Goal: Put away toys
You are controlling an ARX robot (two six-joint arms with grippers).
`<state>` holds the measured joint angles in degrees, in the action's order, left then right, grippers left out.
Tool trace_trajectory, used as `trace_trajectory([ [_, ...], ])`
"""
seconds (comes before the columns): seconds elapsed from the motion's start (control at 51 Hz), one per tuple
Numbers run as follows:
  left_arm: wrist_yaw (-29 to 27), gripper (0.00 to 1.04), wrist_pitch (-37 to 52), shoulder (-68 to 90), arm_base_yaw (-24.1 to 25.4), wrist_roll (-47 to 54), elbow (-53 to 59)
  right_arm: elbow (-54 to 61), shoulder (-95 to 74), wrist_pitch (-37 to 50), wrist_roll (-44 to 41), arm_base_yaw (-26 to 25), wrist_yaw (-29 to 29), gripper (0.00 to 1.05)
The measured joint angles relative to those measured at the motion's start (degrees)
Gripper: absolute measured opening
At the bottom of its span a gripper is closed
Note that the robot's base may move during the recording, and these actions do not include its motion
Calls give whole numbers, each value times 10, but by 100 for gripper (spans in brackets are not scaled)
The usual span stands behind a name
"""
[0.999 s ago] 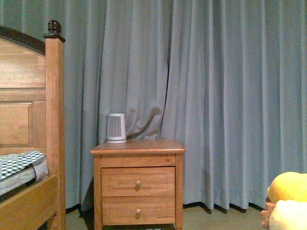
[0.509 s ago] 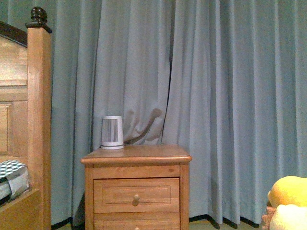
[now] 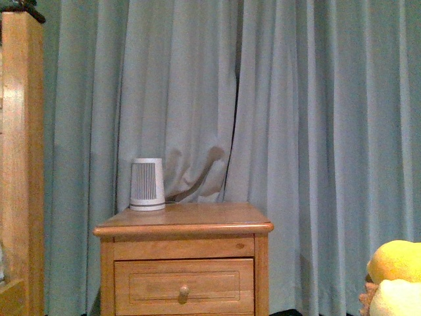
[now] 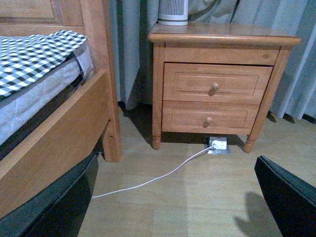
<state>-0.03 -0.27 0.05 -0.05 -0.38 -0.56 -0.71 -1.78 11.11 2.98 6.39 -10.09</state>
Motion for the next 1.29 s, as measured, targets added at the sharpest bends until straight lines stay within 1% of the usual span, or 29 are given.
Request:
trace_trajectory([
  [1.293,0,99,0,0,0,0,0,0,0,0,0,0,1,8],
])
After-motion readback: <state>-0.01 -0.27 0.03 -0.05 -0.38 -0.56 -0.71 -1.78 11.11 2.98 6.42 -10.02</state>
